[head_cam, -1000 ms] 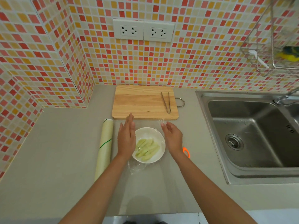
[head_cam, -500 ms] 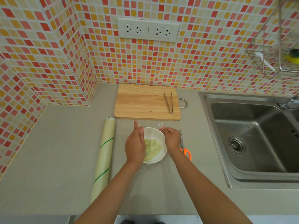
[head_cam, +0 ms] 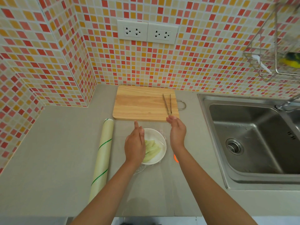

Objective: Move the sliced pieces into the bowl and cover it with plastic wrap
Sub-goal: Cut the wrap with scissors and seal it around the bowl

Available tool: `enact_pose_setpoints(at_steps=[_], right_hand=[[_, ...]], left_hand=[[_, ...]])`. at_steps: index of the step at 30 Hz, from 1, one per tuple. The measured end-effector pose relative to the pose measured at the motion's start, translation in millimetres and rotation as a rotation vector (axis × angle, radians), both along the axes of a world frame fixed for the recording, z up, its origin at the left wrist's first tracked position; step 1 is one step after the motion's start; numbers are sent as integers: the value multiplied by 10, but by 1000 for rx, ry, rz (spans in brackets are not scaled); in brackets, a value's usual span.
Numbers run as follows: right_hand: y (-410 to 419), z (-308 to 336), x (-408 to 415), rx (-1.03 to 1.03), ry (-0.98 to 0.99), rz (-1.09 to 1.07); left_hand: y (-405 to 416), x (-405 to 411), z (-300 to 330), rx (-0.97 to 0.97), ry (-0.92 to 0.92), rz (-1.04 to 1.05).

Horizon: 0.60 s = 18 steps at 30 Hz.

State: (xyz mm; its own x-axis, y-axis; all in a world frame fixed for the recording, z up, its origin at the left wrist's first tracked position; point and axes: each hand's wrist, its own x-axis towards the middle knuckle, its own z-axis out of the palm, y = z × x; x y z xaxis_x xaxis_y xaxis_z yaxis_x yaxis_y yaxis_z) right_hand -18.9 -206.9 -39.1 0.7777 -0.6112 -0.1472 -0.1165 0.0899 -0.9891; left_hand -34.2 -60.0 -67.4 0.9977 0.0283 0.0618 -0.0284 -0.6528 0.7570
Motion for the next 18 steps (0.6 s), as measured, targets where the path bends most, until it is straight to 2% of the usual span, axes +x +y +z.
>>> enact_pose_setpoints(at_steps=[2,4,6,12,18], right_hand=[[80,14,-70,-117,-52,176],[140,-61,-132,-206,-15,392],[151,-162,-172,-223,43,501],[139,-328,-220,98,147,405],[104,-295,-253,187,178,475]], left_hand=[[3,-4,1,-5,-9,-6],[6,-14,-3,-10,-21,-15],[14,-10,-21,-20,-18,-20],[12,0,-61,-58,-33,-9],[66,52,-77,-150,20,-57]])
